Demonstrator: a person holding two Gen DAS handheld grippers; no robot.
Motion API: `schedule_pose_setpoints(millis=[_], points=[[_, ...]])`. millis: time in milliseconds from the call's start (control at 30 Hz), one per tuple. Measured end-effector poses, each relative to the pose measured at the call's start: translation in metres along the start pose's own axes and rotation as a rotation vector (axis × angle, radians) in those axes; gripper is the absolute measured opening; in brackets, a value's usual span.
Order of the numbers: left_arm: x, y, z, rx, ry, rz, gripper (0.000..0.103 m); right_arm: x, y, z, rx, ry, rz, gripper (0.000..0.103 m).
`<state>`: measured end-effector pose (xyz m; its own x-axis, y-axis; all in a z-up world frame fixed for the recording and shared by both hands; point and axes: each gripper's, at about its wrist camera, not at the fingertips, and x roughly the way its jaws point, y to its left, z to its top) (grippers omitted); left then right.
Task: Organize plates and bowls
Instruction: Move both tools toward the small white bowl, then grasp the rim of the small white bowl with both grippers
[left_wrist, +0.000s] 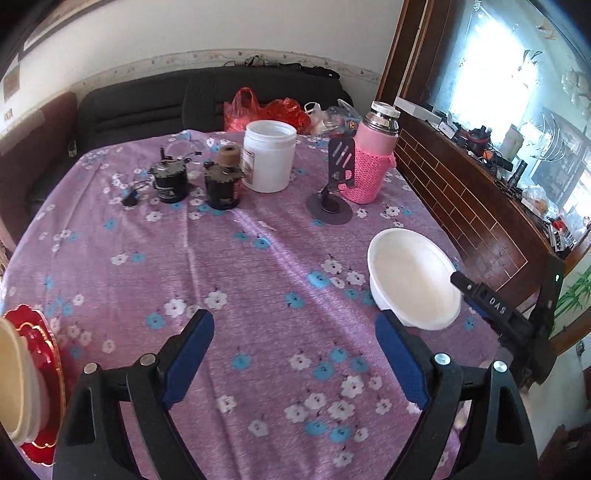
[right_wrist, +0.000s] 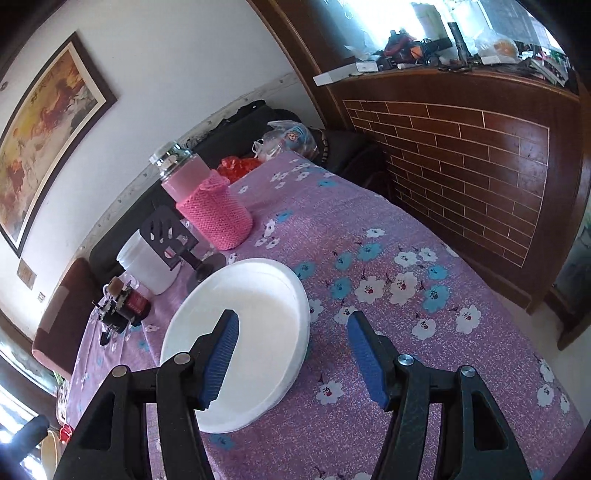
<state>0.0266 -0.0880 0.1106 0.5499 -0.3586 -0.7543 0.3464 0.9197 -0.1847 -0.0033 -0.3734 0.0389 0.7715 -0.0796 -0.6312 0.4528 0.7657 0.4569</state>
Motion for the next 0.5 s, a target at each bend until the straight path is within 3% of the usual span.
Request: schedule_pose_setpoints(millis=[100,367,433,500], points=[[0.039,-0.018,0.012,-0.003,0.036,-0.009,0.088,0.014,-0.004,-0.003,0.001,0.041,0.006,0.052],[0.127,-0.053,0.03,-0.04,0.157,-0.067,0.087,0.036,-0.004,-0.011,-0.007,0.11,0.028,0.043],[0.138,-0.062,0.034,-0.018,0.165,-0.068,0.08,0.039,-0.005,-0.012,-0.001,0.12,0.032,0.041],[0.148,-0.069,0.035,0.005,0.183,-0.065,0.063,0.04,-0.004,-0.013,0.0,0.124,0.034,0.035]])
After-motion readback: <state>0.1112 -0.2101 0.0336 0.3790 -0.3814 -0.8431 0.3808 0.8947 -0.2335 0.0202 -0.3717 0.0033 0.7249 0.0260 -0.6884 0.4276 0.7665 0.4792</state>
